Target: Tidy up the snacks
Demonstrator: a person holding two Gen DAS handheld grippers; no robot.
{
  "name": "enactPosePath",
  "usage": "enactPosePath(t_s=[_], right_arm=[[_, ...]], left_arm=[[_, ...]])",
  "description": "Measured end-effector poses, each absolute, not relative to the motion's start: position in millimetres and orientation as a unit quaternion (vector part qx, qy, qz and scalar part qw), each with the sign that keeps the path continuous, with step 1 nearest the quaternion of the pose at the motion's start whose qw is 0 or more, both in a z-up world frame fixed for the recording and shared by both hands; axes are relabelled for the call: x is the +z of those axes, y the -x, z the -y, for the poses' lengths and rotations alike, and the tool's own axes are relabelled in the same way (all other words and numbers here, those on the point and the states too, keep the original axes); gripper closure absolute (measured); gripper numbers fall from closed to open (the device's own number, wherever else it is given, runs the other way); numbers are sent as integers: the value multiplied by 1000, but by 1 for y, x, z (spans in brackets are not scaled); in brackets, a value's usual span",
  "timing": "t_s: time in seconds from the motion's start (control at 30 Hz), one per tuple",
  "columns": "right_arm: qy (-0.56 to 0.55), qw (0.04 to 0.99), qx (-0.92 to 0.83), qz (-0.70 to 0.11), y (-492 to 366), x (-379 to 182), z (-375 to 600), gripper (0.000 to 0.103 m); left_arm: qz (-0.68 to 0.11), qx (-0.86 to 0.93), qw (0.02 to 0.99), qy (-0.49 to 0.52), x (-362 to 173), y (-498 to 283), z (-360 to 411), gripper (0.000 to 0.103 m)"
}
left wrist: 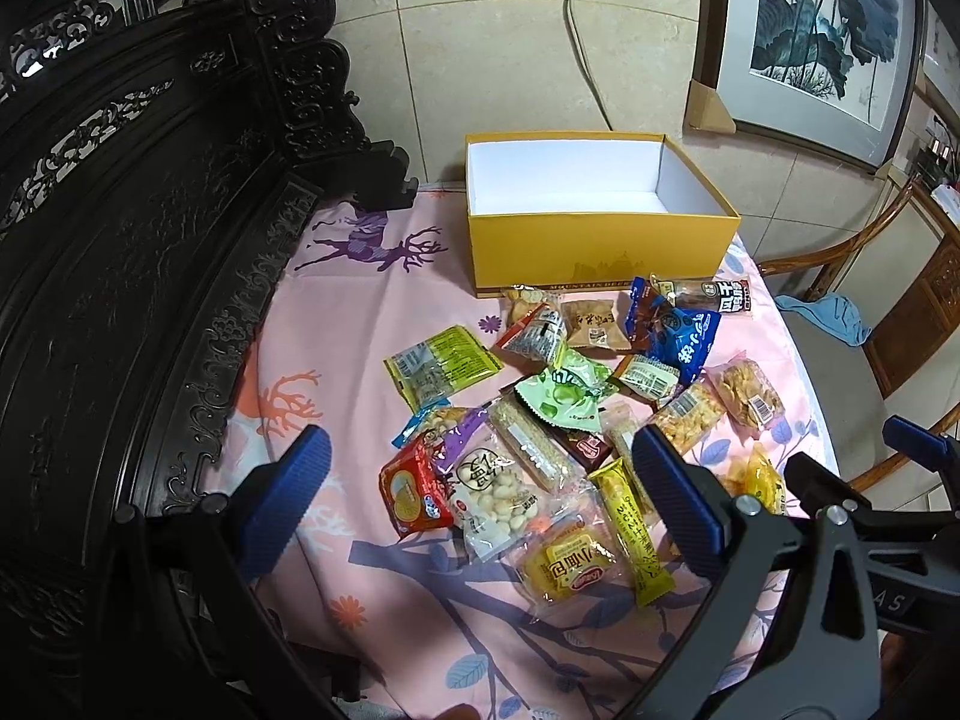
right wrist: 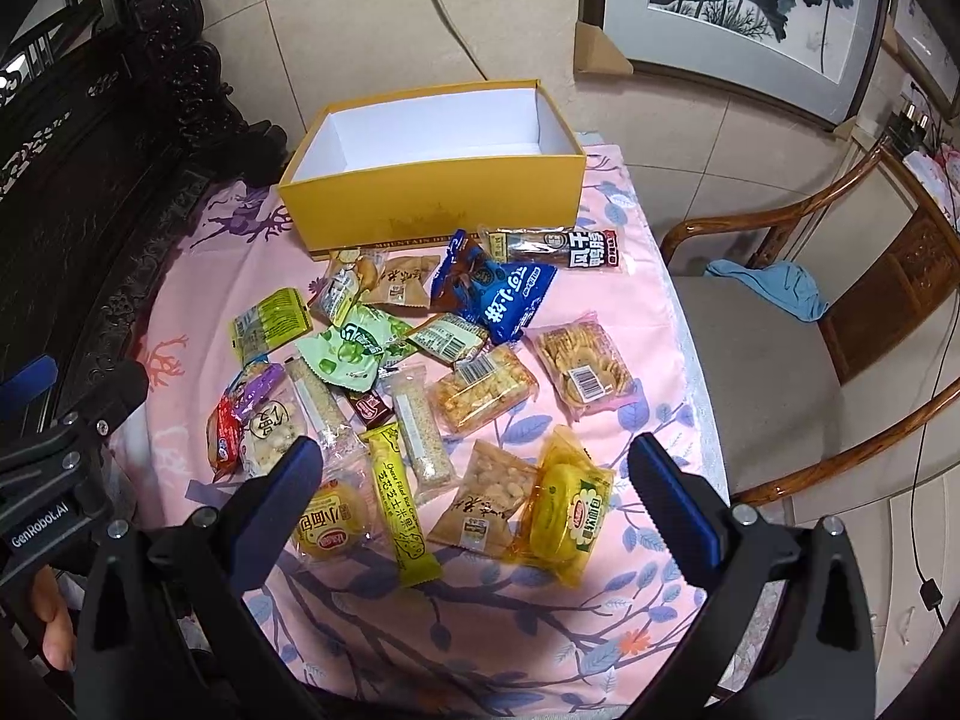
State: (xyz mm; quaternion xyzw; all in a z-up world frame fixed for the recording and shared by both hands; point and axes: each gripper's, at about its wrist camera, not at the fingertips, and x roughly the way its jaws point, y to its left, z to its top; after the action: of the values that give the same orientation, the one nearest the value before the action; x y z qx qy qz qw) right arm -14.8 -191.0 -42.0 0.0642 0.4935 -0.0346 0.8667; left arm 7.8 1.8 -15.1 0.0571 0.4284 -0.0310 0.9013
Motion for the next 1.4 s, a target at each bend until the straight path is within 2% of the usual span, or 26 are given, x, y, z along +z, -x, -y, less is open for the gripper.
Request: enactPosePath(t_s=[1.4], right_arm=[[-73,861,-22,-503,19,-46,194,1]], left_arm=[[-453,-17,890,-44,-24,-3,-10,2]])
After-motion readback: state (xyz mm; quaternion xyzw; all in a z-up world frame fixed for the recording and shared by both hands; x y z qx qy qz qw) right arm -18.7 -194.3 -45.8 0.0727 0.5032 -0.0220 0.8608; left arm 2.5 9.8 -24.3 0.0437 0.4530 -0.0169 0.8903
